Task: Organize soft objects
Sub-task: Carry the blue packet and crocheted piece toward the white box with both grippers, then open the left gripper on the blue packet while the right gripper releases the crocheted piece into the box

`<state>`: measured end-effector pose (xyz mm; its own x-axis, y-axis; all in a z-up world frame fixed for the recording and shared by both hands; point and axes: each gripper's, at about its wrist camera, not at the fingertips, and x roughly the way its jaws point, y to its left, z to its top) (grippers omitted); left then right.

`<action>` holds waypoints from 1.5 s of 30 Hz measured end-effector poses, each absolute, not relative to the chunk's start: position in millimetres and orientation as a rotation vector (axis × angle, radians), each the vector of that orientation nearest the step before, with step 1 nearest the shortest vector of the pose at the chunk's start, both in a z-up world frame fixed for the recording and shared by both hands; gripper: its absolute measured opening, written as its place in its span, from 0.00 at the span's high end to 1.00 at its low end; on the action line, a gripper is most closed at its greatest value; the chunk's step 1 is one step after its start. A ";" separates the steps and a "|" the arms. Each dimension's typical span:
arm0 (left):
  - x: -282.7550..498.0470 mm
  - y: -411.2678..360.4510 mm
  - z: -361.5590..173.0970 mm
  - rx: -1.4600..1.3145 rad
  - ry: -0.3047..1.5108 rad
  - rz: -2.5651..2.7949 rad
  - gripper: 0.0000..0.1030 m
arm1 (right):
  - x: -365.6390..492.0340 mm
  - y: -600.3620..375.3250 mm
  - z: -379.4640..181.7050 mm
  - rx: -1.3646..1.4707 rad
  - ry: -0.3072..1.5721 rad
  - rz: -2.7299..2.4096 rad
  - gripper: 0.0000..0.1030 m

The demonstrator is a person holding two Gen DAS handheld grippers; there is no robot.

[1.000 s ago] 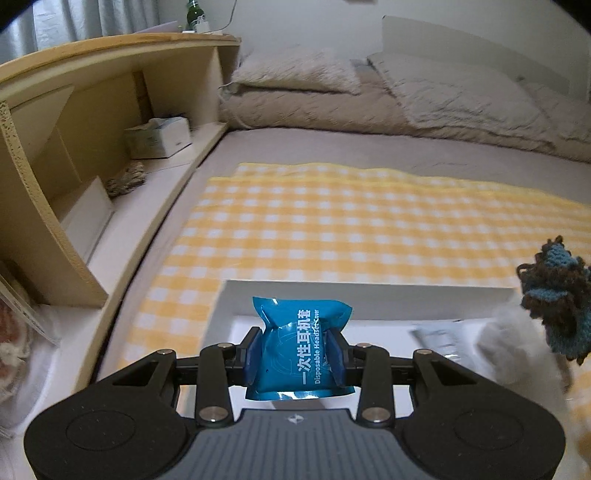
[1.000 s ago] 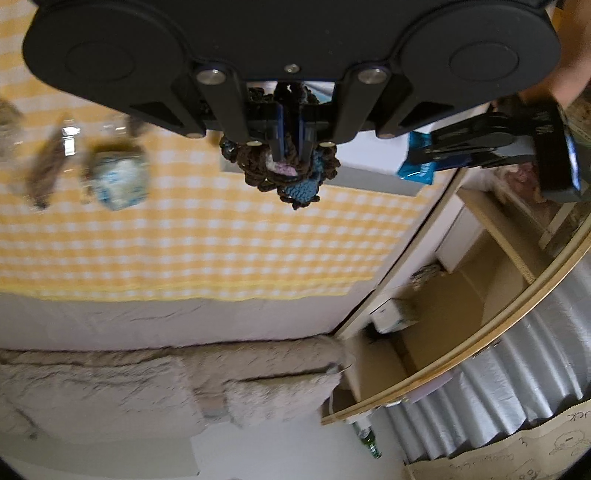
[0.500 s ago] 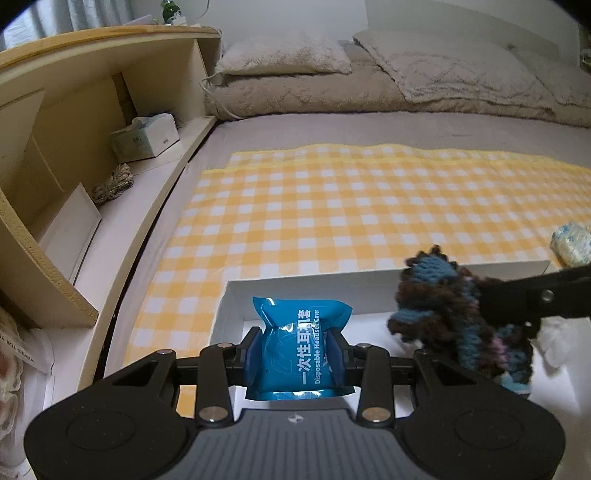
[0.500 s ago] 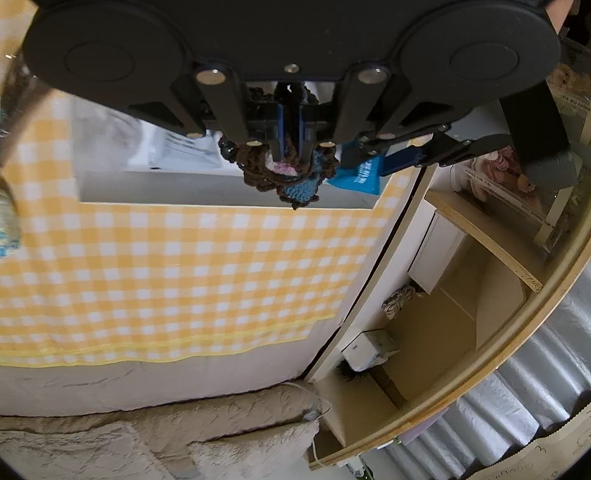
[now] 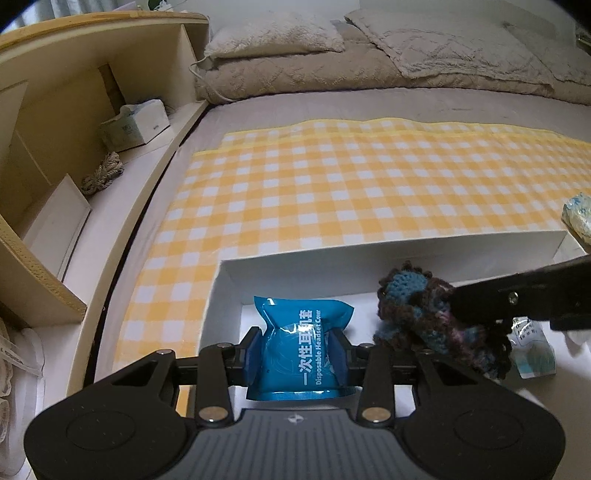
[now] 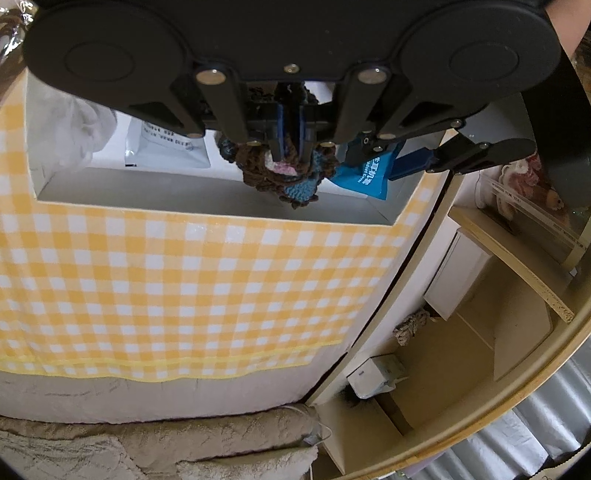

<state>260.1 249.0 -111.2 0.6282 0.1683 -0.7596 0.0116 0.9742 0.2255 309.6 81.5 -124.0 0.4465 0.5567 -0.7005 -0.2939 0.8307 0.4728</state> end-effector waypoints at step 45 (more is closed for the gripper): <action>138.3 231.3 -1.1 -0.006 0.744 0.100 0.20 | 215.3 -6.0 -43.9 0.177 0.815 0.552 0.48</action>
